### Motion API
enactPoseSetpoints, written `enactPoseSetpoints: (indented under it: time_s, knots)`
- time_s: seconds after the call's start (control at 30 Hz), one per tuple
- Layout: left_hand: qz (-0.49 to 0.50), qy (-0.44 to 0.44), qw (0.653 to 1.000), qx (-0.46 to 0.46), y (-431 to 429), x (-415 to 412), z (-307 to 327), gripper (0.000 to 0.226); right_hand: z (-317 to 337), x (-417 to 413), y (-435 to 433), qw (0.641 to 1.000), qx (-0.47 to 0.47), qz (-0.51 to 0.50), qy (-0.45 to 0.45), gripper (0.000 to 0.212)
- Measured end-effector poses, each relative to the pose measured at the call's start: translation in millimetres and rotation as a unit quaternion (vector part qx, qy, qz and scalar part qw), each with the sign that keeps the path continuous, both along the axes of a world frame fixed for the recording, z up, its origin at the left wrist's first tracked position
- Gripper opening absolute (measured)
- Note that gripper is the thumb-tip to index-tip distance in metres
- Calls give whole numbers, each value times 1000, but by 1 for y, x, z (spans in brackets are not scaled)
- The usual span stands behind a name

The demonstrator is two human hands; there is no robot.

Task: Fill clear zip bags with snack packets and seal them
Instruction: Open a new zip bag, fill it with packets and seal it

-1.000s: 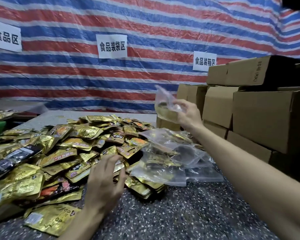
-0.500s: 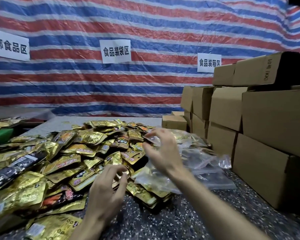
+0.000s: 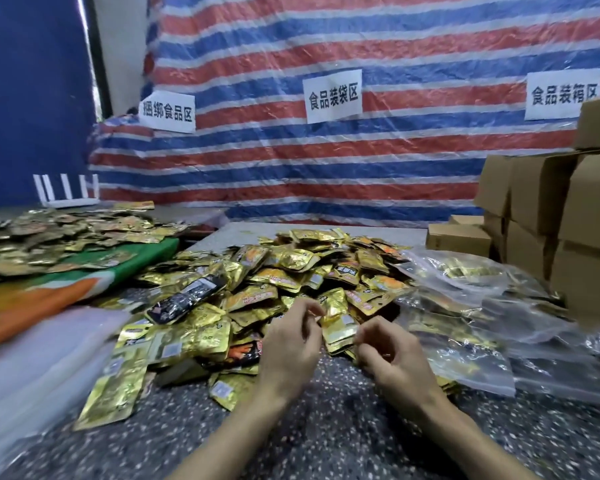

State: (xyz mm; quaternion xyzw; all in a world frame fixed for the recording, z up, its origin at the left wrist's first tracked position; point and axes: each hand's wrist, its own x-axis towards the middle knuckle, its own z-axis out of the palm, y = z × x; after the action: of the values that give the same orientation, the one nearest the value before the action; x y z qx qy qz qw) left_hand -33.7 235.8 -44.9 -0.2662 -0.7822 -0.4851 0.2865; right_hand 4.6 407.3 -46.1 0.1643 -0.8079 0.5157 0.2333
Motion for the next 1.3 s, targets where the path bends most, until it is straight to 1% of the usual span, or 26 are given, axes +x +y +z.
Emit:
enactPoseSetpoints:
  time_s: [0.07, 0.13, 0.2, 0.27, 0.33, 0.4, 0.47, 0.53, 0.57, 0.6, 0.63, 0.7, 0.73, 0.8, 0.9, 0.97, 1.0, 1.07, 1.13, 1.17, 1.23, 1.27, 1.3]
  knots:
    - [24, 26, 998, -50, -24, 4, 4, 14, -1, 0, 2, 1000, 0, 7, -9, 26]
    - [52, 45, 992, -103, -55, 7, 7, 14, -1, -1, 0, 1000, 1, 5, -12, 24]
    - [92, 59, 979, -171, -89, 7, 11, 14, 0, -1, -2, 1000, 1, 11, -7, 21]
    - [145, 54, 962, -227, -124, 3, 17, 13, 1, -1, -4, 1000, 7, 16, 4, 20]
    - [226, 28, 940, -254, -158, -2, 23, 13, 1, 0, -4, 1000, 15, 18, 16, 21]
    - [344, -25, 900, -265, -189, -6, 26, 21, 0, 1, -3, 999, 21, 14, 24, 23]
    - [453, -115, 831, -303, -215, -9, 25, 36, -1, 2, -2, 999, 29, 8, 27, 24]
    - [508, -231, 762, -328, -236, -10, 20, 50, -1, 3, -3, 998, 51, 2, 37, 25]
    - [513, -279, 740, -333, -245, -9, 16, 54, -1, 3, -3, 998, 57, 1, 38, 25]
    - [507, -307, 732, -336, -252, -7, 12, 51, -2, 3, -3, 998, 58, 2, 35, 23]
    - [501, -311, 734, -337, -258, -4, 7, 41, -2, 2, -3, 998, 59, 2, 30, 22]
    - [512, -272, 744, -333, -267, 0, 2, 17, -3, 2, -3, 998, 64, 2, 20, 20]
    - [523, -250, 747, -325, -269, 1, 2, 16, -4, 1, -2, 998, 67, 3, 17, 21]
    - [535, -232, 758, -292, -270, 2, 4, 24, -5, 2, -2, 997, 70, 5, 15, 22]
    - [516, -269, 790, -191, -276, -1, 12, 31, -4, 3, -4, 997, 70, 13, 19, 23]
    - [511, -283, 799, -144, -280, -3, 20, 40, -4, 3, -5, 997, 71, 11, 23, 24]
    - [512, -274, 804, -127, -280, -5, 25, 43, -4, 3, -5, 997, 69, 9, 22, 25]
    - [516, -235, 820, -86, -275, -7, 36, 51, -3, 3, -5, 998, 64, 8, 14, 26]
    - [497, -173, 849, -52, -259, -6, 49, 56, -3, 4, -6, 998, 67, 6, 8, 25]
    - [470, -131, 872, -32, -246, -5, 55, 53, -3, 4, -6, 998, 68, 8, 7, 24]
    - [383, -45, 923, 20, -214, 0, 67, 33, -3, 4, -6, 998, 64, 15, 5, 23]
    - [336, -9, 941, 47, -196, 5, 72, 25, -2, 5, -6, 998, 57, 19, 4, 23]
    - [292, 20, 954, 71, -177, 10, 75, 22, -1, 5, -5, 999, 47, 22, 0, 23]
